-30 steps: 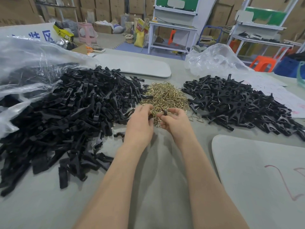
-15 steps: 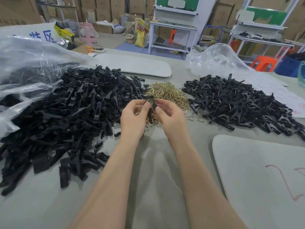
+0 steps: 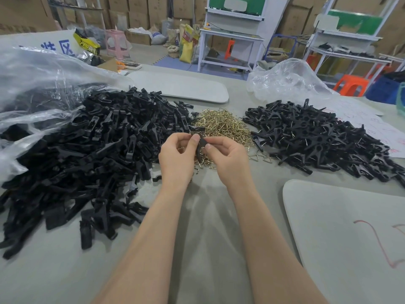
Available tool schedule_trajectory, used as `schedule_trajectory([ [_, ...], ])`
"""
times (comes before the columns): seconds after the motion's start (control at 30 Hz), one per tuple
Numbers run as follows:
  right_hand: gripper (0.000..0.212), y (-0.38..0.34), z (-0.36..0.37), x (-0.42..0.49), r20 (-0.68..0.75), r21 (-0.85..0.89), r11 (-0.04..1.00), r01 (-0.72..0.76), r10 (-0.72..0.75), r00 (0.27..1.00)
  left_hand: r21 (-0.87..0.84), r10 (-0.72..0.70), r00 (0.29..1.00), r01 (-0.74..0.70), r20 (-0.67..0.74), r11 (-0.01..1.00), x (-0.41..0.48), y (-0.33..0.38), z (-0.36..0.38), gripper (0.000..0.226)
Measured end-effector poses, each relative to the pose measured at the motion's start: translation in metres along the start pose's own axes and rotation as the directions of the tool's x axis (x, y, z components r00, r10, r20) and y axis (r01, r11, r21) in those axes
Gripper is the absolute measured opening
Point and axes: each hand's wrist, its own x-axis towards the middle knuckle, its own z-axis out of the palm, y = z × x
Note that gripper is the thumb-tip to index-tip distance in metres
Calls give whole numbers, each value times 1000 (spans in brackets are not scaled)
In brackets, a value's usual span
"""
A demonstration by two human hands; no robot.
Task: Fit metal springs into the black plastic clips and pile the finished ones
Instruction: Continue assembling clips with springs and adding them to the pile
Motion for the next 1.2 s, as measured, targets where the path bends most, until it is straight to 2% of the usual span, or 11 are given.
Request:
schedule_trajectory([
  [0.23,25,0,0,1,7,-20,999,-31,31,999,-8,4,1000,-4,27,1000,-1,0,-1,9],
  [0.37,25,-2,-2,2,-10,-37,998,-48,48,999,-158,-80,991,96,109,983,1,2,-4,16],
  [0.57,21,-7,-15,5,29,199,960,-196,194,980,-293,-142,936,241,321,925,0,7,-3,15],
  [0.73,6,-12,-21,7,52,477,814,-332,350,935,-235,-134,894,253,428,938,-1,10,-7,12],
  [0.8,13,-8,-23,8,-93,289,909,-302,340,936,-348,-185,913,317,363,882,2,12,-8,11],
  [0.83,20,-4,-25,8,-180,23,965,-261,261,948,-465,-230,915,370,331,804,4,13,-10,12],
  [0.87,27,0,-25,8,-210,-283,934,-217,160,965,-589,-278,906,419,318,691,7,14,-14,13],
  [0.93,42,7,-19,5,-116,-672,723,-163,114,987,-755,-360,870,478,337,449,11,15,-20,13],
  [1.03,46,22,-3,0,-8,-834,544,-90,151,988,-810,-421,827,511,372,287,9,16,-22,19],
  [1.13,29,26,1,0,-13,-807,589,-35,41,999,-810,-433,809,531,398,247,8,14,-19,17],
  [1.2,19,26,-2,0,-46,-787,616,-40,6,999,-778,-454,799,553,394,298,9,11,-19,18],
])
